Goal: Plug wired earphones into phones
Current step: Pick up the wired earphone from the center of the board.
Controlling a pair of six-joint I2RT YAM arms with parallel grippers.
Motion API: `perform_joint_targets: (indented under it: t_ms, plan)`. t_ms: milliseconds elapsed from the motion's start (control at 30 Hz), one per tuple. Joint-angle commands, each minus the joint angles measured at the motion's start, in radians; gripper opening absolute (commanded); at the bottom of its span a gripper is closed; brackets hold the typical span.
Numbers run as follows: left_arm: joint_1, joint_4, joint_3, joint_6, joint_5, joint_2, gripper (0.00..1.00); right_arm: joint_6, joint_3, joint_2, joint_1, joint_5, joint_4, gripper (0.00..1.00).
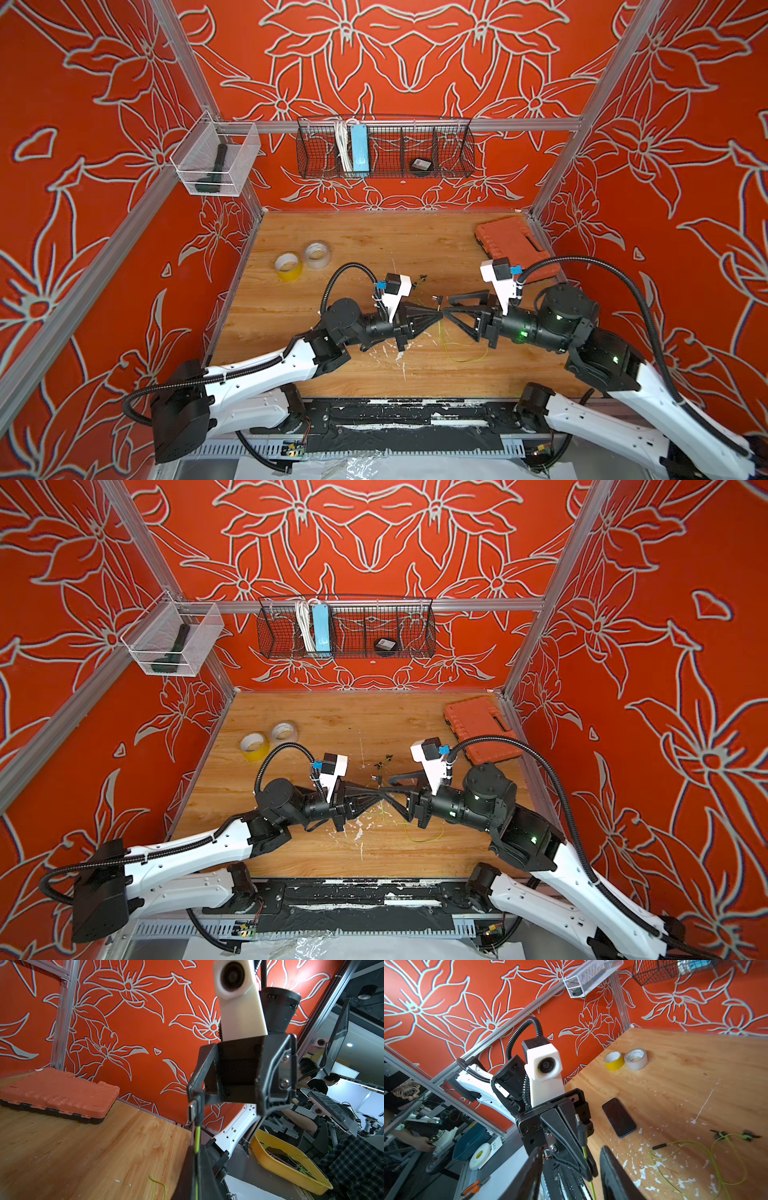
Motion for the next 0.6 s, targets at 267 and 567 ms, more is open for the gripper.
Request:
perform_joint_targets:
  t_ms: [267, 567]
  plan:
    - [-0.009, -0.018, 0.027, 0.008, 0.015, -0.005, 0.00, -0.038, 0.029, 0.033, -0.001, 0.013, 0.014, 0.24]
    - [-0.013, -0.027, 0.024, 0.011, 0.006, -0.010, 0.00, -0.040, 0.011, 0.019, 0.000, 0.041, 0.019, 0.16]
